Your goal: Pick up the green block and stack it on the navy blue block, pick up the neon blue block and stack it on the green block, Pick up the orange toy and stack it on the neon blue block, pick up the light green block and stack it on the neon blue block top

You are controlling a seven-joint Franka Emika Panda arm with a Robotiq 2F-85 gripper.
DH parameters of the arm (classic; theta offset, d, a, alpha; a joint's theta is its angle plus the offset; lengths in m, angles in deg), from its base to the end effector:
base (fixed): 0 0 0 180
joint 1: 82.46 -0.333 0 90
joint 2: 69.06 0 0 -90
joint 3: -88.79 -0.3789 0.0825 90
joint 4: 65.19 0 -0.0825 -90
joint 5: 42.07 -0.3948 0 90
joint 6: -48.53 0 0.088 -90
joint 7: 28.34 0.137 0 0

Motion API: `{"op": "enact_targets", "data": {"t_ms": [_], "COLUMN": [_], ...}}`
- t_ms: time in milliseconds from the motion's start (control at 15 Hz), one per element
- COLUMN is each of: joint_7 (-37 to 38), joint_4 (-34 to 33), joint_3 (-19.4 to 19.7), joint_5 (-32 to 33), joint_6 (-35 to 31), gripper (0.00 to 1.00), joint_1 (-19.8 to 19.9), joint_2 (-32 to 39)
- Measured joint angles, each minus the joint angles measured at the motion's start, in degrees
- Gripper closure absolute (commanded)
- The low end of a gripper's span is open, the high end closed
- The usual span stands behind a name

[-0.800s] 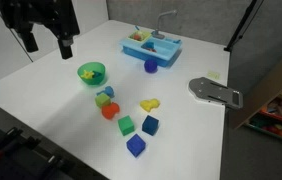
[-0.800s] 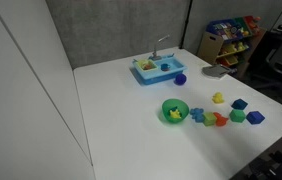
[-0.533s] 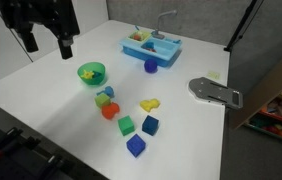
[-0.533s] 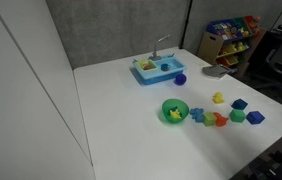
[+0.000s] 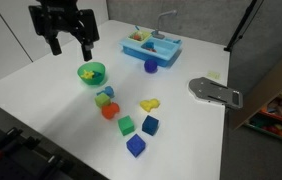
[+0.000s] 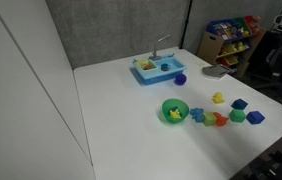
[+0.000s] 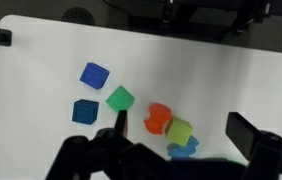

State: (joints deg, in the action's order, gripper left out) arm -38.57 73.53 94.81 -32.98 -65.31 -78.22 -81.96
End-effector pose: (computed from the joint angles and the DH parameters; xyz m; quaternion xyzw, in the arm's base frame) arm 0.4133 -0.0898 0.4044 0.9920 0.0417 -0.1126 0.0378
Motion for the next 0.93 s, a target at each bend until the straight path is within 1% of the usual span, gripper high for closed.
{"op": "enact_targets", "data": {"t_ms": [267, 533, 733, 933], "joint_7": [0.00, 0.00, -0.01, 0.03], "joint_4": [-4.78, -8.94, -10.79, -11.23], "joint_3": [0.87, 1.44, 1.60, 1.81], "joint_5": [-1.50, -3.22, -3.25, -3.25], "joint_6": [-5.11, -9.16, -13.48, -18.51], "gripper": [0.00, 0.00, 0.00, 0.00], "joint_1": [0.49, 1.88, 2.95, 3.84], "joint_2": [9.44, 18.00, 23.52, 28.11]}}
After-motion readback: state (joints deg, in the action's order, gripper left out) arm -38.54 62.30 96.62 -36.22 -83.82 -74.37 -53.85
